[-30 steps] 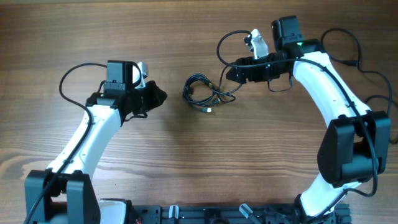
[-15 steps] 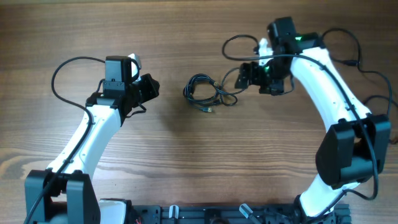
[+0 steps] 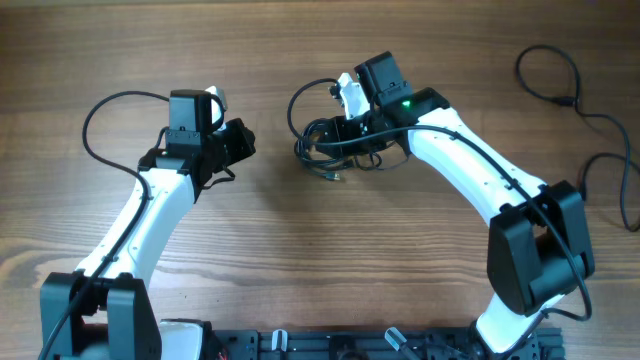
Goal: Untangle cables
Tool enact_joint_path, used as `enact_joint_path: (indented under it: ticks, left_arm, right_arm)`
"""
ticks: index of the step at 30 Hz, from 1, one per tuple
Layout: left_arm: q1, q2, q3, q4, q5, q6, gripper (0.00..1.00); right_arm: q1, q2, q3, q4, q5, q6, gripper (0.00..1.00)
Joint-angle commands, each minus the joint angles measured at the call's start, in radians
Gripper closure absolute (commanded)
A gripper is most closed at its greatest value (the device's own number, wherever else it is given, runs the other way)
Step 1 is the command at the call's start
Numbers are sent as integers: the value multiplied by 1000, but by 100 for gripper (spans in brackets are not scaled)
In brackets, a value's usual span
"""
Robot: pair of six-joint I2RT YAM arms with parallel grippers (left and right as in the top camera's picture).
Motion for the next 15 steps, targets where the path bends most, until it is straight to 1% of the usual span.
enact_joint_path:
  ticks: [1, 3, 4, 5, 6, 7, 8, 12, 14, 15]
  left_arm:
    - [-3, 10, 0, 10, -10, 19, 82]
    - [-3, 10, 0, 10, -10, 19, 83]
    - [-3, 10, 0, 10, -10, 19, 84]
    - [-3, 10, 0, 10, -10, 19, 85]
    - [-3, 10, 0, 10, -10, 19, 85]
    - [-3, 10, 0, 10, -10, 19, 85]
    - [-3, 10, 0, 9, -10, 19, 85]
    - [-3, 10, 0, 10, -10, 19, 85]
    - [-3, 10, 0, 9, -10, 19, 85]
    - [-3, 10, 0, 9, -10, 19, 85]
  right_arm:
    - [-2, -13, -2, 9, -53, 13, 96]
    - [-2, -13, -2, 17, -53, 15, 96]
    - [-2, -13, -2, 32, -53, 15, 94]
    - [-2, -13, -2, 39, -53, 21, 86]
    - [-2, -13, -2, 53, -54, 93, 87]
    - [-2, -13, -2, 55, -54, 137, 94]
    - [3, -13, -2, 56, -53, 140, 96]
    - [31, -13, -2, 57, -41, 19, 96]
    - [62, -13, -2, 77, -23, -93, 96]
    - [92, -13, -2, 106, 29, -143, 96]
